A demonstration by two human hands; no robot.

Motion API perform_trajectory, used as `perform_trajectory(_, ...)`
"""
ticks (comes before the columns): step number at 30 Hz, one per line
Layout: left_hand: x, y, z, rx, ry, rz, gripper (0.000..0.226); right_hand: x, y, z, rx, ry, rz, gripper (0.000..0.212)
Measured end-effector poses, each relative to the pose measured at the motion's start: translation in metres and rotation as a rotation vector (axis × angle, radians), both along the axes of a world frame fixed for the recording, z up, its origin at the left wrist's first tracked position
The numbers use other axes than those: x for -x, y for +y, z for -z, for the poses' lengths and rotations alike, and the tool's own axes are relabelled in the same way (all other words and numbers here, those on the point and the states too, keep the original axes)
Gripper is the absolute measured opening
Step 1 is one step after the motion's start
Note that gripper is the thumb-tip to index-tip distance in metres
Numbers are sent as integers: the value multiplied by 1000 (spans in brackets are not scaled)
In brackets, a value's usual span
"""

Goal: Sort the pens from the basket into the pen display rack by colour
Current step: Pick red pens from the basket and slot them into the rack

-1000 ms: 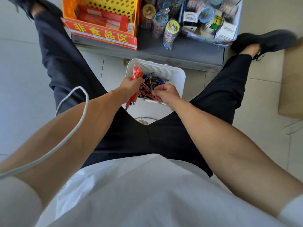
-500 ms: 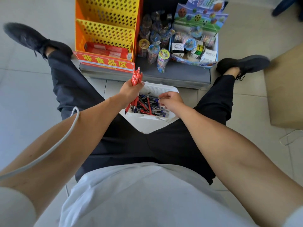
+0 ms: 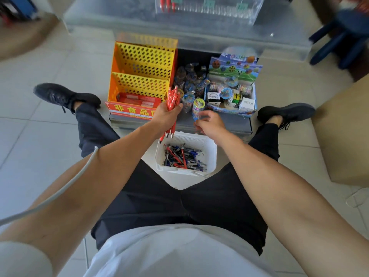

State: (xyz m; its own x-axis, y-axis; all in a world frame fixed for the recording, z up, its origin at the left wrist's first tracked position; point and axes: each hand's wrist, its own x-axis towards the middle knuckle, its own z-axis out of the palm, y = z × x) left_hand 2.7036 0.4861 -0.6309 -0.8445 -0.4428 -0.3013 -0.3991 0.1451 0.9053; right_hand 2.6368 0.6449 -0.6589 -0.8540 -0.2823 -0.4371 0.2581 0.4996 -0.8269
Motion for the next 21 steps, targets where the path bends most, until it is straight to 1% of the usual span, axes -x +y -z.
perform_trajectory(2,4,-3,-10,10,25,3,23,7,-3,-16,44,10,2,34)
perform_trajectory(6,10,-10,-31,42,91,-12,21,16,-8,-53,104,81,-19,19)
perform_trajectory(8,13,-11,-39,30,126,-27,20,19,-12,-69,136,111,-44,16)
perform_trajectory(11,18,-9,-48,-24,172,-45,25,22,-19,-86,181,153,-71,15)
perform_trajectory(17,35,-6,-83,-167,304,-74,25,35,-34,-120,272,223,-156,17)
perform_trajectory(21,46,-4,-104,-193,363,-54,31,45,-40,-139,331,261,-170,18)
